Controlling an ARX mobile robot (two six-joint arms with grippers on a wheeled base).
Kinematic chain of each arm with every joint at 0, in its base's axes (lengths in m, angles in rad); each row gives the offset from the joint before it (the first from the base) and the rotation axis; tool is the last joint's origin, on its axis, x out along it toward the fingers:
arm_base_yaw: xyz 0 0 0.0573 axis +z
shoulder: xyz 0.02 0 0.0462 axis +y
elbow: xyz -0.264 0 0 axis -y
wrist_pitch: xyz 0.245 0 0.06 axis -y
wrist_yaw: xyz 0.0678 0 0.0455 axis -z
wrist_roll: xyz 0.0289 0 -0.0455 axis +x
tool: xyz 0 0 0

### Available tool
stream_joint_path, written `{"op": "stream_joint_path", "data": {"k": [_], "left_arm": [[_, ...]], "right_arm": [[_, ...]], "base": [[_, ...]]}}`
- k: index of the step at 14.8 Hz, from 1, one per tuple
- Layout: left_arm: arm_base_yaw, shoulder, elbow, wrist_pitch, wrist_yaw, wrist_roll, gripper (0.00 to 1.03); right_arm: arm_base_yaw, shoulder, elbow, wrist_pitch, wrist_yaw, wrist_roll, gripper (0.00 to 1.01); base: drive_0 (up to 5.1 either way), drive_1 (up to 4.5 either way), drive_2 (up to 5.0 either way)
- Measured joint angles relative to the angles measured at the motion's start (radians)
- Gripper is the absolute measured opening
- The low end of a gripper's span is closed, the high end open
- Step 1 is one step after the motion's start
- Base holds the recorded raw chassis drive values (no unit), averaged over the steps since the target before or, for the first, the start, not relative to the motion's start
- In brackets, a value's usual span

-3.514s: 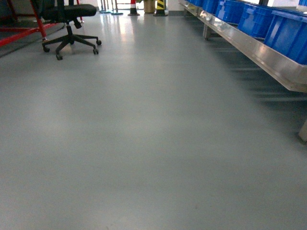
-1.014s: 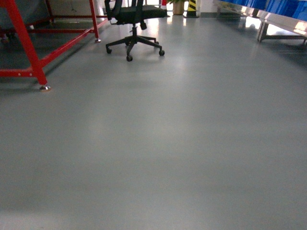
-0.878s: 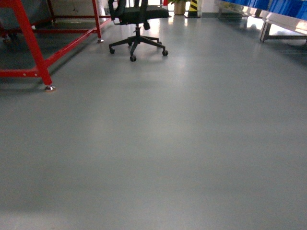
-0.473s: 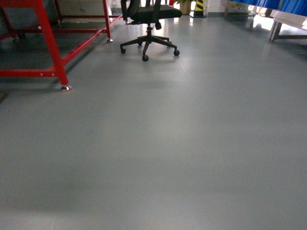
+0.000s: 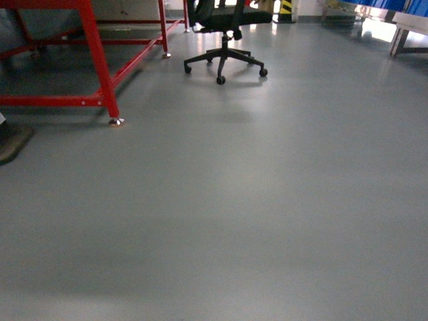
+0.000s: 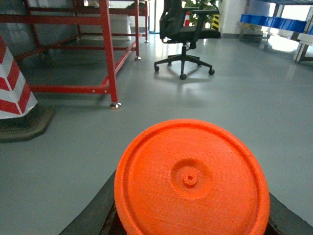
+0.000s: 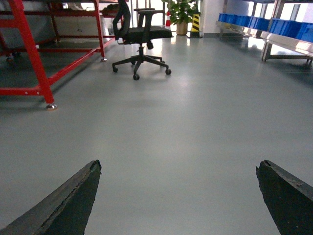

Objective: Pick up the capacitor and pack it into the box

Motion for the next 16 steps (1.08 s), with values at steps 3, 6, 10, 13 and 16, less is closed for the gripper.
{"op": "stream_joint_path", "data": {"k": [3, 6, 10, 13, 16], "left_arm": [[0.0, 0.0, 0.0, 0.0, 0.002, 0.0, 0.44], [0.0, 0.0, 0.0, -0.001, 0.001, 0.0, 0.44], [0.0, 0.0, 0.0, 0.0, -0.002, 0.0, 0.44], [0.0, 0.0, 0.0, 0.003, 0.002, 0.0, 0.44], [0.0, 0.0, 0.0, 0.0, 0.001, 0.0, 0.44]], "right_arm": [[0.0, 0.0, 0.0, 0.0, 0.0, 0.0, 0.98], [0.0, 0.0, 0.0, 0.002, 0.0, 0.0, 0.98], [0.0, 0.0, 0.0, 0.002, 0.001, 0.0, 0.98], [0.0, 0.0, 0.0, 0.001, 0.0, 0.0, 0.98], [0.0, 0.0, 0.0, 0.004, 0.0, 0.0, 0.98]], "base": [[-5.1, 2.37, 2.4], [-5.1, 2.36, 2.4], [-5.1, 2.36, 2.4], [-5.1, 2.4, 2.4], [-5.1, 2.38, 2.4]]}}
